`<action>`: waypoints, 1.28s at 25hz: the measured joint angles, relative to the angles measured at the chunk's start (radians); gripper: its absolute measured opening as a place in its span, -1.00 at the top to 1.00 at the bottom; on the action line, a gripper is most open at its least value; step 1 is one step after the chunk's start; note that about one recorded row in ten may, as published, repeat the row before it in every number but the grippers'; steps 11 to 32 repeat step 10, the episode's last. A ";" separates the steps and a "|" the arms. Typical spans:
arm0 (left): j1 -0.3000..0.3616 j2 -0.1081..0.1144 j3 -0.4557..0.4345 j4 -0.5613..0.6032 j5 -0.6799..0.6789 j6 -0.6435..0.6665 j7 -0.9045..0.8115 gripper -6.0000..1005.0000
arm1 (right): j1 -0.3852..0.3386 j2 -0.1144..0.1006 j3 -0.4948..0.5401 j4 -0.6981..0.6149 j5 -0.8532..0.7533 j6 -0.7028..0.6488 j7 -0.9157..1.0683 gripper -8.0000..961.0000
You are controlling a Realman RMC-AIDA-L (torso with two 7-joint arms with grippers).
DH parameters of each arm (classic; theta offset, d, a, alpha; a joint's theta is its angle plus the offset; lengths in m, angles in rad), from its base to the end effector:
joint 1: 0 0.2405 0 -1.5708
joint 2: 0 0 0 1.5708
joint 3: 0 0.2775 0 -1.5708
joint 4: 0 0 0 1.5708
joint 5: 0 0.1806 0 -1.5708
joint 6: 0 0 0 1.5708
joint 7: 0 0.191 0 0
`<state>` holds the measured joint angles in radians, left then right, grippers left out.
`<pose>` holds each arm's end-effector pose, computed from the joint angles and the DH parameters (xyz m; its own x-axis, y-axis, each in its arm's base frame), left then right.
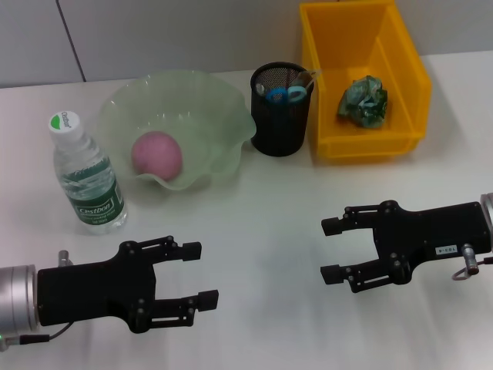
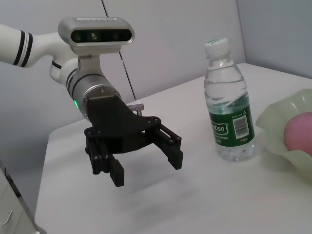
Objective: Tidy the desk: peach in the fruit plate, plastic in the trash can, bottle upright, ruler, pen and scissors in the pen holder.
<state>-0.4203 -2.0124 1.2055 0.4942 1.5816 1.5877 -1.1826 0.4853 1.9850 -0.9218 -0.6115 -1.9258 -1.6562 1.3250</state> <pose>-0.2414 0.2668 -0.0799 0.7928 0.2971 0.5322 0.3277 -0.9440 0.0388 0.2572 0.2937 -0.0485 0.8622 -0.3130 -0.3983 -0.3440 -0.9390 -0.0066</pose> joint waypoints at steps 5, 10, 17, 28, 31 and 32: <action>0.001 0.001 -0.002 0.001 0.000 0.002 0.000 -0.58 | 0.001 0.000 0.000 -0.001 0.002 -0.001 0.003 -0.70; 0.002 0.003 0.000 0.001 0.000 0.002 0.000 -0.58 | 0.001 0.001 0.000 -0.001 0.002 -0.002 0.005 -0.69; 0.002 0.003 0.000 0.001 0.000 0.002 0.000 -0.58 | 0.001 0.001 0.000 -0.001 0.002 -0.002 0.005 -0.69; 0.002 0.003 0.000 0.001 0.000 0.002 0.000 -0.58 | 0.001 0.001 0.000 -0.001 0.002 -0.002 0.005 -0.69; 0.002 0.003 0.000 0.001 0.000 0.002 0.000 -0.58 | 0.001 0.001 0.000 -0.001 0.002 -0.002 0.005 -0.69; 0.002 0.003 0.000 0.001 0.000 0.002 0.000 -0.58 | 0.001 0.001 0.000 -0.001 0.002 -0.002 0.005 -0.69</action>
